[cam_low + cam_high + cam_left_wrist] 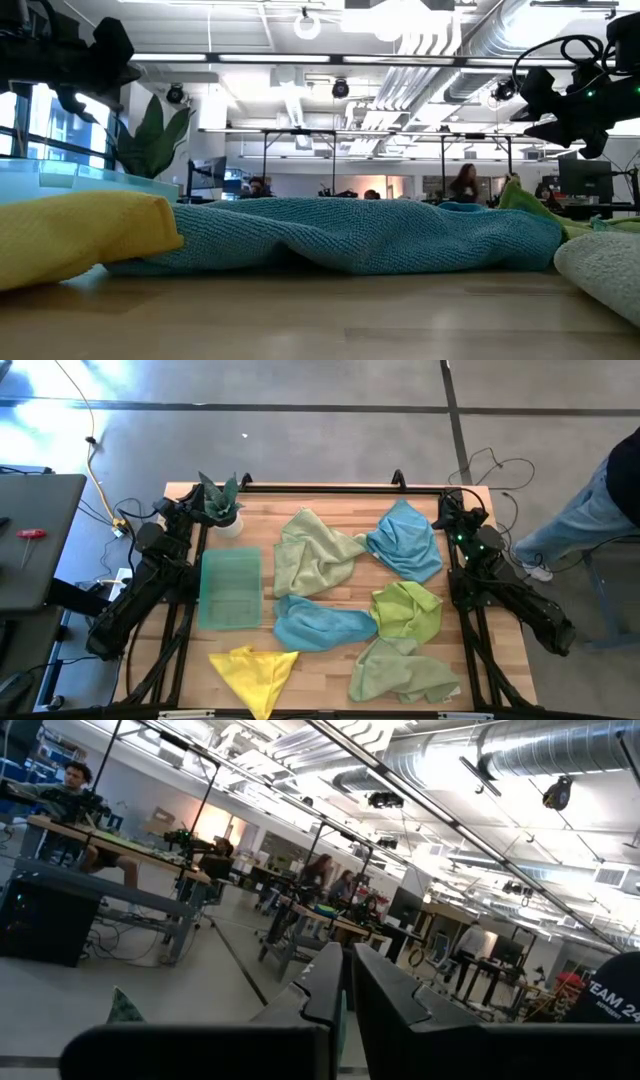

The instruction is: Fold microfiber towels

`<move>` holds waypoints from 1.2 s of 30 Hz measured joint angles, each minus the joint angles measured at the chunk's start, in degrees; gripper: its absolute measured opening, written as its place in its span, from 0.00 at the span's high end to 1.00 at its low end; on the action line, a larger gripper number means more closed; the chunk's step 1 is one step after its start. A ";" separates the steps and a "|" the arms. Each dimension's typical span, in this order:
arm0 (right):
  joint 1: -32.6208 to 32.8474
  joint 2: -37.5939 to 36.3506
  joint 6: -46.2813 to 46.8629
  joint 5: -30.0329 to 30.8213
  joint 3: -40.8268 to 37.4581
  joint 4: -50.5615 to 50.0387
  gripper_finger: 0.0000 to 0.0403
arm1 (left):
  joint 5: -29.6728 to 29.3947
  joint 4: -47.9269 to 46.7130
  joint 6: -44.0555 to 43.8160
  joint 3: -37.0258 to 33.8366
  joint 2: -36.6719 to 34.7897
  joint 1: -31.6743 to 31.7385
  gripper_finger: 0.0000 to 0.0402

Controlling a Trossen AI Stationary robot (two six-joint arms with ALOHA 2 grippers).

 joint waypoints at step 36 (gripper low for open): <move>0.02 0.01 0.01 -0.02 -0.01 -0.01 0.55 | 9.69 10.02 -36.09 0.00 0.01 -0.01 0.95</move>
